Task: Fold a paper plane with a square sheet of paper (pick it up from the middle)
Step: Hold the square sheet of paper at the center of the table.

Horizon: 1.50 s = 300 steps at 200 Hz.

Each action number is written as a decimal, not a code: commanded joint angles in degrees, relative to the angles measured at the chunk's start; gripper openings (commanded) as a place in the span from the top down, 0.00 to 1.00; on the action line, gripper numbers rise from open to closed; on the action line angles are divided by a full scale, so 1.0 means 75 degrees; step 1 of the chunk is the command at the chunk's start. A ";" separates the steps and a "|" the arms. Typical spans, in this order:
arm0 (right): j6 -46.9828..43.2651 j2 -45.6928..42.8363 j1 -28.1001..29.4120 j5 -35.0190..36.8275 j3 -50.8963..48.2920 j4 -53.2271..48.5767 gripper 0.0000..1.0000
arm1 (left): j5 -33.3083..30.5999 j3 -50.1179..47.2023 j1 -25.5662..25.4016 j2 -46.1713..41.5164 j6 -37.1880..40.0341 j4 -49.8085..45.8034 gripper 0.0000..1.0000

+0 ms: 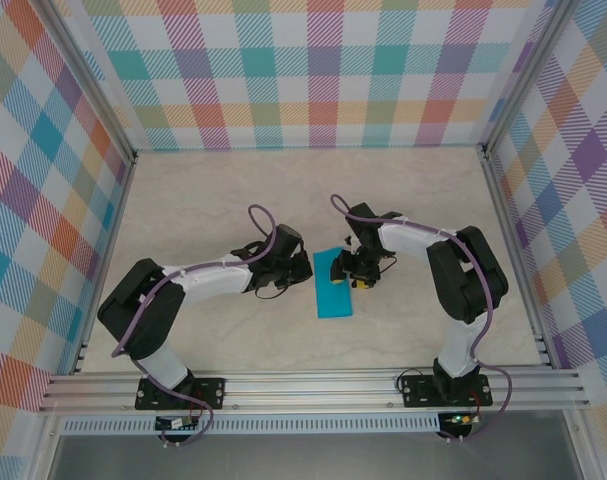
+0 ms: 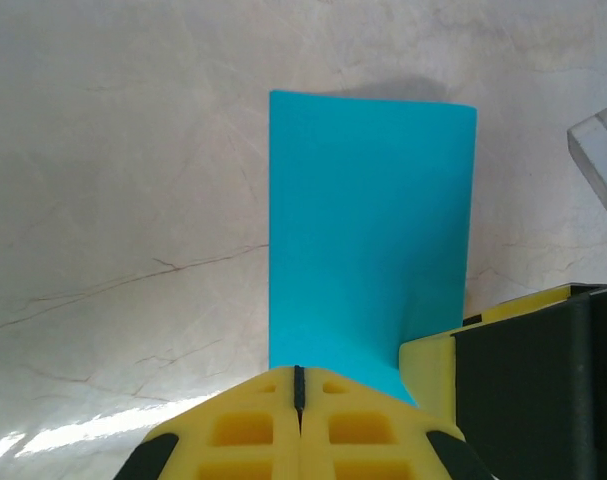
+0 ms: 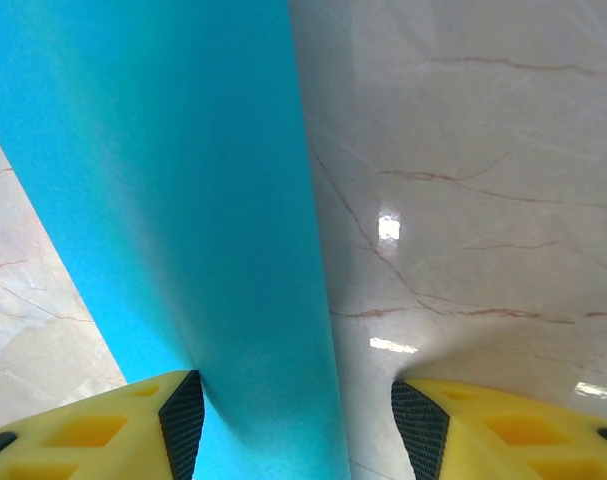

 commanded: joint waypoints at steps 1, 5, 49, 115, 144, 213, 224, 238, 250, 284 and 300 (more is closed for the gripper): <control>-0.0187 0.0660 -0.0072 0.1446 -0.0400 -0.0263 0.41 | 0.0486 0.0176 -0.0104 0.0349 -0.0263 0.0653 1.00; -0.0193 0.0660 -0.0081 0.1445 -0.0400 -0.0261 0.41 | 0.0525 0.0181 -0.0105 0.0408 -0.0297 0.0710 1.00; -0.0175 0.0659 -0.0076 0.1470 -0.0436 -0.0271 0.41 | 0.0718 0.0317 -0.0102 0.0804 -0.0337 0.0986 1.00; -0.0163 0.0645 -0.0076 0.1475 -0.0505 -0.0229 0.41 | 0.0929 0.0311 -0.0104 0.1231 -0.0344 0.1273 1.00; -0.0155 0.0647 -0.0076 0.1459 -0.0541 -0.0201 0.41 | 0.0904 0.0323 -0.0106 0.1398 -0.0348 0.1157 1.00; -0.0129 0.0398 -0.0078 0.1306 -0.0486 -0.0157 0.41 | 0.0453 0.0074 -0.0203 0.1636 -0.0114 0.0654 1.00; -0.0111 0.0202 -0.0078 0.1223 -0.0417 -0.0138 0.40 | 0.0417 0.0042 -0.0218 0.1645 -0.0097 0.0635 1.00; -0.0157 -0.0205 -0.0088 0.0968 -0.0377 -0.0008 0.38 | 0.0357 0.0045 -0.0245 0.1651 -0.0048 0.0552 1.00; -0.0147 -0.0643 -0.0141 0.0816 -0.0381 0.0116 0.37 | 0.0310 0.0062 -0.0261 0.1649 -0.0009 0.0479 1.00; -0.0102 -0.1737 -0.0415 0.0088 -0.0479 0.0552 0.36 | 0.0263 0.0066 -0.0264 0.1633 0.0068 0.0388 1.00; -0.0154 -0.1908 -0.0496 -0.0803 -0.0624 0.0980 0.52 | 0.0242 0.0088 -0.0269 0.1626 0.0111 0.0331 1.00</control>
